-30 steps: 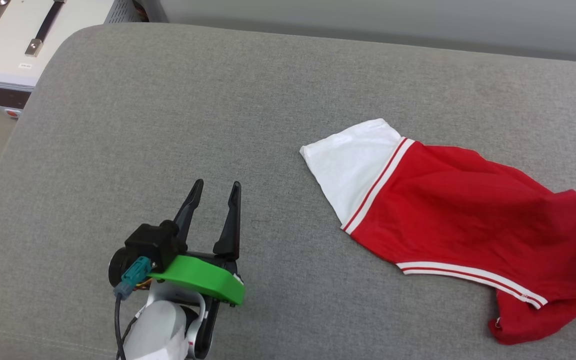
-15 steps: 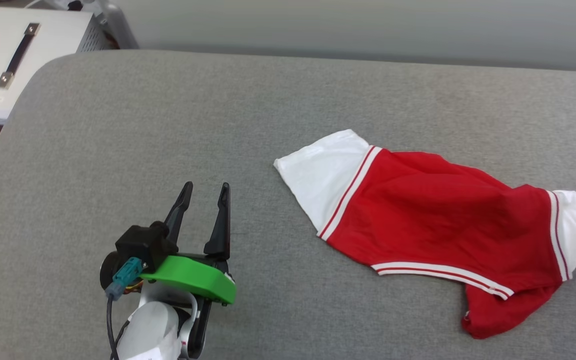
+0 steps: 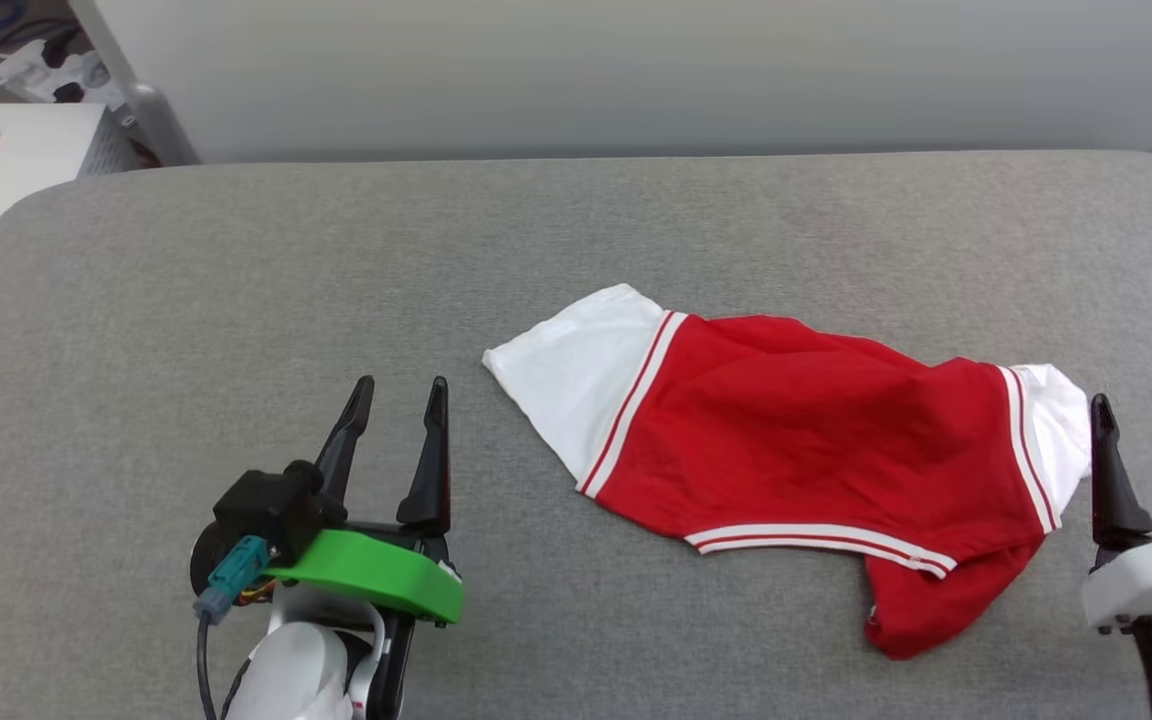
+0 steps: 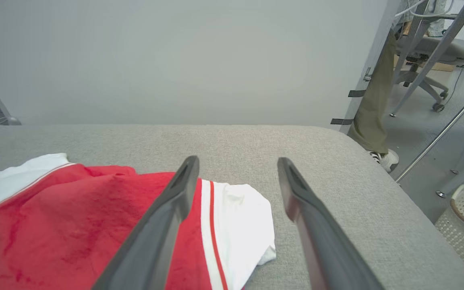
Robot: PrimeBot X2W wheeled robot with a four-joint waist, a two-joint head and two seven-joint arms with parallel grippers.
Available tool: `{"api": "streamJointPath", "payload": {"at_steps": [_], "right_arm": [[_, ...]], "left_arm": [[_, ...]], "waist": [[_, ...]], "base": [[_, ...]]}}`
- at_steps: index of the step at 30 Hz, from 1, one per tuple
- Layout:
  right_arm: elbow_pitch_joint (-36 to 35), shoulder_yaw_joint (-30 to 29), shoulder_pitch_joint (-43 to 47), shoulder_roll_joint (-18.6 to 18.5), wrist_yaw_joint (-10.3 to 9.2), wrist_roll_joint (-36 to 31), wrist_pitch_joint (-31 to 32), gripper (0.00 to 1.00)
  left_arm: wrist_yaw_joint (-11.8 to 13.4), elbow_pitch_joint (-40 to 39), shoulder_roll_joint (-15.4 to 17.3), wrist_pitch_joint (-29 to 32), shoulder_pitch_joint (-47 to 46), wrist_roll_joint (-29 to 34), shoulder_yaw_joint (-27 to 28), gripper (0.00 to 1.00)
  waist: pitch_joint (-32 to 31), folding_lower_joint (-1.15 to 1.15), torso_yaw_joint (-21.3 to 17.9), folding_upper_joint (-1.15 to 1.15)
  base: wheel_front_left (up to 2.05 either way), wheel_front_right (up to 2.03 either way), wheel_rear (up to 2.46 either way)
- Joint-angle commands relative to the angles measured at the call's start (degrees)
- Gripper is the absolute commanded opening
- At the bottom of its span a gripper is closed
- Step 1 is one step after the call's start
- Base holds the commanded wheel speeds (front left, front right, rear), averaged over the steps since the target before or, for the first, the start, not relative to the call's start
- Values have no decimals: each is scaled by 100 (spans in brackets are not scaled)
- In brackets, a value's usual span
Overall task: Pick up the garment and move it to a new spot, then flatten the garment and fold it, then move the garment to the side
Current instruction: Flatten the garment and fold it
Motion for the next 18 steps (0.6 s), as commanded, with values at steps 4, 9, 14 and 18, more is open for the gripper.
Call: {"api": "streamJointPath", "payload": {"at_steps": [4, 9, 14, 18], "right_arm": [[-368, -135, 230, 456, -9, -173, -158, 100], [-651, -176, 254, 665, -9, -276, -133, 100], [-844, -192, 241, 734, -9, -332, -124, 100], [-874, -175, 145, 770, -9, -351, -155, 100]], "left_arm": [[-48, 54, -22, -33, -15, 106, -54, 100], [-84, 346, 184, 38, -478, 254, -254, 100], [-107, 671, 629, 1262, -1512, 101, -589, 100], [-111, 922, 1065, 2943, -2369, -419, -1099, 100]], "waist": [[121, 0, -279, 0], [333, 0, -529, 0], [607, 0, -758, 0], [840, 0, -911, 0]], "base": [[0, 0, 0], [0, 0, 0], [0, 0, 0], [0, 0, 0]]}}
